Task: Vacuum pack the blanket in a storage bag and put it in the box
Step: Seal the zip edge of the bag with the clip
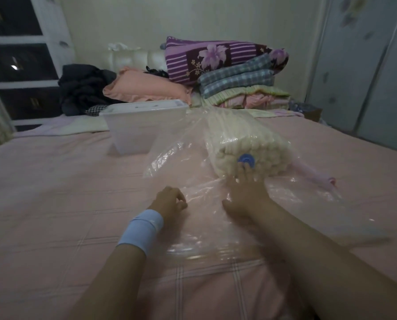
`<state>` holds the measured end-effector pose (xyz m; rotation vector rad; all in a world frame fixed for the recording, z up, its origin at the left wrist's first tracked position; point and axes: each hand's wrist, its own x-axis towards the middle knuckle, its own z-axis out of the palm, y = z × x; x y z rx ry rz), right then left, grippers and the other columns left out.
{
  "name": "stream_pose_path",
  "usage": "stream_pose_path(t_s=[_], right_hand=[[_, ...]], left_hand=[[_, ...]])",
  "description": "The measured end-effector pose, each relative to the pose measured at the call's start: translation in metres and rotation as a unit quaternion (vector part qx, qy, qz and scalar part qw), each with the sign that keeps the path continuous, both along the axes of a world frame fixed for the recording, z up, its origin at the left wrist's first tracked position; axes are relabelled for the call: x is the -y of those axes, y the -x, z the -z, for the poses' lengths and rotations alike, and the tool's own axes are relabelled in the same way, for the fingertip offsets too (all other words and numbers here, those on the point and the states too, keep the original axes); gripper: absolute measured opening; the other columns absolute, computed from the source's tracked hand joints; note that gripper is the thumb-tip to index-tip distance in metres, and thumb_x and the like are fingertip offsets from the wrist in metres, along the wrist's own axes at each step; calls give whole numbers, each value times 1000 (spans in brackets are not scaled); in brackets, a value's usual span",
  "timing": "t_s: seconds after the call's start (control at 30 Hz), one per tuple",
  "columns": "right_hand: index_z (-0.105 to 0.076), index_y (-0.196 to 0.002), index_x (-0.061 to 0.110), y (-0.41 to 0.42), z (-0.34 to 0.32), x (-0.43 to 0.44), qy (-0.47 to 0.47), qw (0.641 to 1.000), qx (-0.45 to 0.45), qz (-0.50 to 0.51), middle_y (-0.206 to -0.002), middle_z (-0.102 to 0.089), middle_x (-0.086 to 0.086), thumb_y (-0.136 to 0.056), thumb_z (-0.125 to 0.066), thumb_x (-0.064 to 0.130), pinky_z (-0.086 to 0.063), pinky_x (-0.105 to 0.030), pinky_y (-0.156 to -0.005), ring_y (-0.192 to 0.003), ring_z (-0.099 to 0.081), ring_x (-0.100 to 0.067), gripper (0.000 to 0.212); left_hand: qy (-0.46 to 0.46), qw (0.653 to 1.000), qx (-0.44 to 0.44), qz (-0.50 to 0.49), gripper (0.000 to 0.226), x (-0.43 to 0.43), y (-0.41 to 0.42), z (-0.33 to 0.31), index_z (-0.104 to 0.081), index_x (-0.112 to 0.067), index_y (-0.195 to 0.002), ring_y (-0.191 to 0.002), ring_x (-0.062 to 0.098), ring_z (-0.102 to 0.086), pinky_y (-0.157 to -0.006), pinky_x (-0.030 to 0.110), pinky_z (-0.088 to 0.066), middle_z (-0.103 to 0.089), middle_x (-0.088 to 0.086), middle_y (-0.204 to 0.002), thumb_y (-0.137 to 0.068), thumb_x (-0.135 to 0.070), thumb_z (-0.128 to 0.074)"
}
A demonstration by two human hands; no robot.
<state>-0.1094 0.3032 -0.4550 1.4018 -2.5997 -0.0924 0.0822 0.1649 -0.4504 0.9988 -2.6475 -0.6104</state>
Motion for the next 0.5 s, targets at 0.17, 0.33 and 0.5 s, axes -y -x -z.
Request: stream_pose_path(t_s=[0.17, 0.33, 0.5], right_hand=[[1, -159, 40, -90, -7, -2, 5, 973, 130, -193, -165, 24, -6, -98, -36, 66, 8, -61, -120, -152, 22, -24, 76], [3, -159, 37, -137, 23, -13, -81, 979, 89, -165, -166, 18, -11, -98, -25, 59, 16, -70, -112, -152, 22, -31, 70], [-3, -160, 31, -159, 12, -14, -28, 973, 129, -192, -167, 15, -12, -101, -35, 43, 12, -66, -117, -152, 21, -30, 68]], left_hand=[[-4, 999, -30, 11, 14, -23, -58, 13, -63, -21, -78, -110, 24, -53, -94, 29, -40, -55, 6, -111, -80, -33, -57], [-28, 980, -194, -33, 11, -39, -94, 6, -59, -24, -85, -100, 9, -63, -92, 26, -46, -68, -8, -109, -89, -16, -65], [-93, 944, -305, -83, 9, -49, -131, -4, -65, -18, -88, -63, 13, -69, -62, 25, -53, -74, -4, -79, -90, -11, -61]])
